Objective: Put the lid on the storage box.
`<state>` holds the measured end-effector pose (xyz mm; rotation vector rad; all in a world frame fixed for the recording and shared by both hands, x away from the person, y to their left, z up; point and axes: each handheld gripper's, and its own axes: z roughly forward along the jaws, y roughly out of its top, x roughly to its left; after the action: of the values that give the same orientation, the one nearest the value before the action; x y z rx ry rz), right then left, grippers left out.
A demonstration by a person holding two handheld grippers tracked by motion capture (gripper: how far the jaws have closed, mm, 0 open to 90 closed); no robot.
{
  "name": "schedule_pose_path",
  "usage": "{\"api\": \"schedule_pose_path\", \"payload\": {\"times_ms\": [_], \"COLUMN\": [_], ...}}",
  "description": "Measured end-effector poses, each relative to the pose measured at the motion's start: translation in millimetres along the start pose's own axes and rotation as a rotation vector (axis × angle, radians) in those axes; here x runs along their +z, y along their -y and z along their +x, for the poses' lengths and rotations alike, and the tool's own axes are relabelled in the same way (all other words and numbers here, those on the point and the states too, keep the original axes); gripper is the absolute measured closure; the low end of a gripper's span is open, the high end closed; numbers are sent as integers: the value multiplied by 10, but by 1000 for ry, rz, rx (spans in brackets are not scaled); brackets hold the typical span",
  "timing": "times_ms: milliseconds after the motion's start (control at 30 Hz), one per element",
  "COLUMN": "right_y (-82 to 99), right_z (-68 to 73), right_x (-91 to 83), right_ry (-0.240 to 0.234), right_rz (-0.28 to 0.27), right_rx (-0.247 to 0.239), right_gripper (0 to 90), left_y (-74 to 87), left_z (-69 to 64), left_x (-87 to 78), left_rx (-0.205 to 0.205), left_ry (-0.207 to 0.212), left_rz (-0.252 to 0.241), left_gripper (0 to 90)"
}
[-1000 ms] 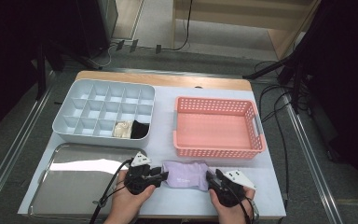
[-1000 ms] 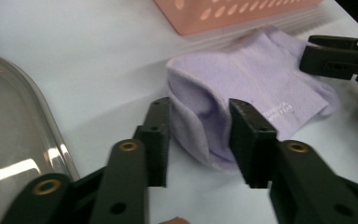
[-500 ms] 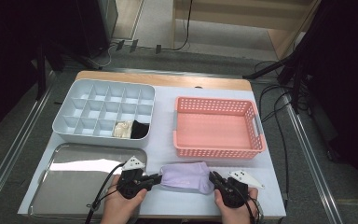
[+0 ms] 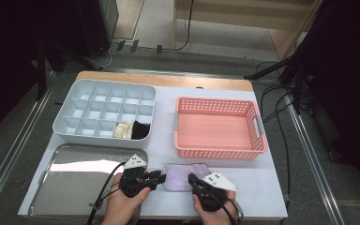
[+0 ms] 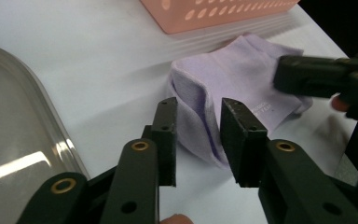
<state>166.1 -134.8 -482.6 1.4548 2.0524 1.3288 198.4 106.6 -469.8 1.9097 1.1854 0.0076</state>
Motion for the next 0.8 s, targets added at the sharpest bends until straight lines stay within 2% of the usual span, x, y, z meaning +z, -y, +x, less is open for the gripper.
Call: {"api": "schedule_pose_path", "payload": {"times_ms": [33,133,200,267,367,400,433,500,633,700,800], "right_y": [6,38,60,68,97,98,90,53,14,28,67], "right_z": [47,112,132,136,127,116,83,-38,-371,-496,-607], "right_x": [59,187,174,122,36,-2,-47,-154,-315,-330,-279], "right_ry": [13,29,25,10,-36,-32,-25,9,127,174,183], "right_rz": [12,65,59,79,108,111,99,53,-28,-33,-13], "right_rx": [-21,-42,-49,-46,-43,-42,-37,3,75,88,117], "right_gripper": [861,866,865,865,852,842,827,791,723,658,609], "left_y": [5,9,8,10,9,8,8,9,8,1,-18], "left_z": [-5,-1,8,17,17,18,16,17,24,22,21], "left_x": [10,17,16,21,19,12,5,-8,-34,-48,-80], "left_rx": [2,7,-1,-2,-1,1,1,4,8,3,5], "left_ry": [0,-2,-1,-3,-3,-4,-3,-3,1,5,4], "left_rz": [3,10,10,10,11,10,8,-1,-20,-35,-56], "left_gripper": [735,748,749,751,750,749,745,728,676,640,614]}}
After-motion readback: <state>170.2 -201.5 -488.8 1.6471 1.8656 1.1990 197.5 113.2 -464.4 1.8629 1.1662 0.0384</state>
